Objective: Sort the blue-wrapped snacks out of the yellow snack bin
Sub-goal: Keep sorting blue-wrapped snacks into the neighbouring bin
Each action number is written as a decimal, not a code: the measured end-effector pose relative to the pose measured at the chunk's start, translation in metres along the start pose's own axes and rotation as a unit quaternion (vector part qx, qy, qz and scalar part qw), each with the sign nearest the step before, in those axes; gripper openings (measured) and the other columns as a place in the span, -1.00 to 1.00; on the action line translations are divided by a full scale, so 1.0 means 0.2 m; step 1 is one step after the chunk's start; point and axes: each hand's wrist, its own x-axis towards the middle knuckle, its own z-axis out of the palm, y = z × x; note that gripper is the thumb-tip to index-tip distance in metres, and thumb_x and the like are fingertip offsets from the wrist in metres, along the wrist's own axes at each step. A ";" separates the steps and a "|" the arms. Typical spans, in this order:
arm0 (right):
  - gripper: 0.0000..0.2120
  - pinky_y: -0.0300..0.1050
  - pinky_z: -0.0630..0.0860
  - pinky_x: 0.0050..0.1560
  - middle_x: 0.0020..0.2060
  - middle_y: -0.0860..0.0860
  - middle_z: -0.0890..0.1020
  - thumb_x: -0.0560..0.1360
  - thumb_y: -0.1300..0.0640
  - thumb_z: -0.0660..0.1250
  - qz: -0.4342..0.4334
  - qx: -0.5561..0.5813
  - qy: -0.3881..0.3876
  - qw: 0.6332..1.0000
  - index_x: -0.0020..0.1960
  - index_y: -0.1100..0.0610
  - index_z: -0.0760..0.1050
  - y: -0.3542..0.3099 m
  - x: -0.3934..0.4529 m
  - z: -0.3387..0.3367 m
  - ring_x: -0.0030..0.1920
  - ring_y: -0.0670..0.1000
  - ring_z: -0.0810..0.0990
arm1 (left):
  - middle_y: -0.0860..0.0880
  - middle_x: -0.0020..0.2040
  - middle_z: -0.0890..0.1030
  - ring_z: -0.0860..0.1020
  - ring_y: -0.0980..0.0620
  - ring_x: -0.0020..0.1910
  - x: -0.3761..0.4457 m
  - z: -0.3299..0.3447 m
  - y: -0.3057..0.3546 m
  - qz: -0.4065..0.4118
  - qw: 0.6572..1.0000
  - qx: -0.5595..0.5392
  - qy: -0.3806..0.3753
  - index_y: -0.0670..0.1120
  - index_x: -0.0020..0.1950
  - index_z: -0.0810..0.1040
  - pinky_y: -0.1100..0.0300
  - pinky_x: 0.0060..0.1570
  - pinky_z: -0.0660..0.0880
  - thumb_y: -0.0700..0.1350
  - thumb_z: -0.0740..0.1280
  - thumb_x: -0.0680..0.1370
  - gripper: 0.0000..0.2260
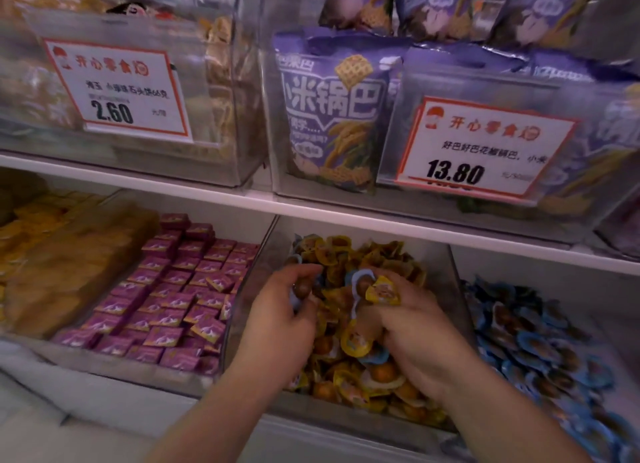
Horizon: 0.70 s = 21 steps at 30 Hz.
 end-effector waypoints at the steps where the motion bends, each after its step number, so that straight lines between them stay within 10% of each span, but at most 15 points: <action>1: -0.55 0.03 0.62 0.06 -0.06 0.07 0.70 0.38 0.44 0.33 -0.040 -0.082 0.006 0.996 0.09 -0.02 0.63 -0.01 0.00 0.00 0.00 0.05 0.67 | 0.15 0.01 0.64 0.60 0.27 -0.24 0.00 0.00 -0.01 0.001 1.000 0.001 0.008 0.16 0.18 0.57 0.43 -0.38 0.44 -0.25 0.32 0.56 -0.67; 5: -0.56 -0.55 0.41 -0.07 -0.02 -0.22 0.61 0.39 0.25 0.53 -0.188 -0.282 0.001 0.941 0.05 -0.20 0.50 -0.06 0.01 -0.05 0.00 -0.36 0.55 | 0.18 -0.14 0.65 0.64 0.06 -0.30 -0.01 -0.03 0.01 -0.001 0.999 -0.022 0.040 0.18 0.07 0.60 0.07 -0.40 0.57 -0.22 0.35 0.53 -0.71; 10: -0.46 -0.53 0.38 0.11 0.14 -0.35 0.53 0.43 0.17 0.50 -0.248 -0.403 -0.018 0.881 0.23 -0.32 0.43 -0.09 0.00 -0.12 0.14 -0.32 0.50 | 0.09 -0.22 0.67 0.63 -0.08 -0.33 -0.03 -0.04 0.02 0.005 0.999 -0.028 0.037 0.17 -0.02 0.61 -0.06 -0.46 0.51 -0.14 0.36 0.55 -0.82; 14: -0.25 -0.09 0.39 0.30 0.28 -0.02 0.52 0.45 0.39 0.28 -0.272 -0.612 -0.078 0.738 0.54 -0.12 0.25 -0.09 0.01 -0.14 0.32 0.06 0.38 | 0.13 -0.16 0.66 0.64 0.14 -0.22 -0.03 -0.03 0.03 0.015 0.999 -0.028 0.034 0.20 0.00 0.59 0.19 -0.33 0.52 -0.11 0.35 0.58 -0.82; 21: -0.48 -0.18 0.35 0.25 0.26 -0.01 0.52 0.52 0.29 0.32 -0.223 -0.613 -0.058 0.755 0.42 -0.07 0.44 -0.09 0.03 -0.17 0.31 0.04 0.40 | 0.11 -0.04 0.61 0.58 0.24 -0.12 -0.04 -0.03 0.02 0.038 0.999 0.016 0.008 0.15 0.07 0.57 0.44 -0.27 0.43 -0.13 0.32 0.59 -0.82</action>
